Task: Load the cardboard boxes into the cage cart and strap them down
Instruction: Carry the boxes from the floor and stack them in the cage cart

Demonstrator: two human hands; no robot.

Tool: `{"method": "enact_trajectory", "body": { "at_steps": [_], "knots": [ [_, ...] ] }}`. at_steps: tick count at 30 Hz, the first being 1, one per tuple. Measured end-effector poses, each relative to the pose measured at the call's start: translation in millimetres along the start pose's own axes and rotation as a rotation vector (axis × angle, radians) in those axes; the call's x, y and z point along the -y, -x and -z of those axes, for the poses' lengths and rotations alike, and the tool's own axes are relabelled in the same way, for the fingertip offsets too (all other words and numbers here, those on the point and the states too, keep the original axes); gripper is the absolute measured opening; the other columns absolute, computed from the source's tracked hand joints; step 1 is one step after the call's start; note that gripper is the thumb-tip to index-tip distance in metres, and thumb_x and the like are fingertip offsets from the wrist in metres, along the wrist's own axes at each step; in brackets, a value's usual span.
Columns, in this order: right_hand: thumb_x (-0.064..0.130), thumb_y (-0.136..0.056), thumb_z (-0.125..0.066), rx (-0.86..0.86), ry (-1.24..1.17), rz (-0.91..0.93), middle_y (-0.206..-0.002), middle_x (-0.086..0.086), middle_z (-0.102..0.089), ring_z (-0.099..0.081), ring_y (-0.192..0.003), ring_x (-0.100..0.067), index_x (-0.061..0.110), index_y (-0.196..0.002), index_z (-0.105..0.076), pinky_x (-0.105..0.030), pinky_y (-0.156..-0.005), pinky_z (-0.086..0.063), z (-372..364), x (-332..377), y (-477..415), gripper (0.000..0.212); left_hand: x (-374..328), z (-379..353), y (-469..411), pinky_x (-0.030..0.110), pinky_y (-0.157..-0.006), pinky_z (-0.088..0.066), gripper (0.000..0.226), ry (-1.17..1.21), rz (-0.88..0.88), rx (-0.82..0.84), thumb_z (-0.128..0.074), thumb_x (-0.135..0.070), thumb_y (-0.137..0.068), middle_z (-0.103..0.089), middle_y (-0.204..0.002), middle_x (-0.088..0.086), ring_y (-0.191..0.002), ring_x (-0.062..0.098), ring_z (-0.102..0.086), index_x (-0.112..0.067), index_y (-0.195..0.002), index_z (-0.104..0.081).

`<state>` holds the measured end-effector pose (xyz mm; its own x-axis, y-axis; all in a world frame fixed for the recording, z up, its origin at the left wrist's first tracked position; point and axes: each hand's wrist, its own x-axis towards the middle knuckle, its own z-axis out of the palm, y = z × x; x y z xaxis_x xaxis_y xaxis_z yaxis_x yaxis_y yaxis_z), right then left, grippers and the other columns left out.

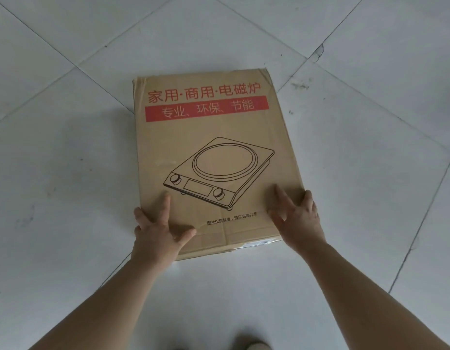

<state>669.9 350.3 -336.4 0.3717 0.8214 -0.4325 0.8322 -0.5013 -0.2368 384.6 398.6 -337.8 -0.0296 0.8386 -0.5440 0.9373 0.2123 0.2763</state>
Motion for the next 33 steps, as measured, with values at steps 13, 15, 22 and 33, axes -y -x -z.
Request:
{"method": "enact_trajectory", "body": {
  "at_steps": [13, 15, 22, 33],
  "knots": [
    [0.056, -0.084, -0.055, -0.205, -0.100, 0.036, -0.137, -0.020, -0.031, -0.031, -0.121, -0.036, 0.037, -0.140, -0.042, -0.045, -0.108, -0.024, 103, 75, 38, 0.060, -2, 116, 45, 0.046, -0.101, -0.039, 0.105, 0.244, 0.022, -0.082, -0.070, -0.070, -0.061, -0.019, -0.137, 0.012, -0.124, 0.041, -0.031, -0.050, -0.147, -0.013],
    [0.056, -0.085, -0.054, -0.223, -0.097, 0.076, -0.138, -0.020, -0.030, -0.031, -0.122, -0.036, 0.037, -0.140, -0.042, -0.045, -0.108, -0.024, 143, 100, 56, 0.059, -4, 157, 69, 0.046, -0.102, -0.039, 0.104, 0.268, 0.035, -0.109, -0.070, -0.069, -0.061, -0.019, -0.136, 0.012, -0.124, 0.041, -0.031, -0.049, -0.147, -0.015],
    [0.056, -0.085, -0.054, -0.284, -0.070, 0.252, -0.135, -0.021, -0.033, -0.034, -0.119, -0.038, 0.036, -0.139, -0.044, -0.046, -0.106, -0.029, 301, 209, 136, 0.058, -8, 333, 182, 0.049, -0.097, -0.043, 0.102, 0.340, 0.104, -0.253, -0.073, -0.066, -0.062, -0.020, -0.134, 0.012, -0.122, 0.041, -0.033, -0.047, -0.147, -0.019],
    [0.060, -0.085, -0.049, -0.236, -0.003, 0.680, -0.134, -0.019, -0.031, -0.036, -0.116, -0.036, 0.039, -0.140, -0.038, -0.046, -0.106, -0.029, 491, 368, 313, 0.060, 31, 523, 438, 0.047, -0.100, -0.043, 0.101, 0.524, 0.384, -0.559, -0.071, -0.069, -0.063, -0.021, -0.133, 0.008, -0.124, 0.033, -0.031, -0.046, -0.147, -0.020]
  ]
}}
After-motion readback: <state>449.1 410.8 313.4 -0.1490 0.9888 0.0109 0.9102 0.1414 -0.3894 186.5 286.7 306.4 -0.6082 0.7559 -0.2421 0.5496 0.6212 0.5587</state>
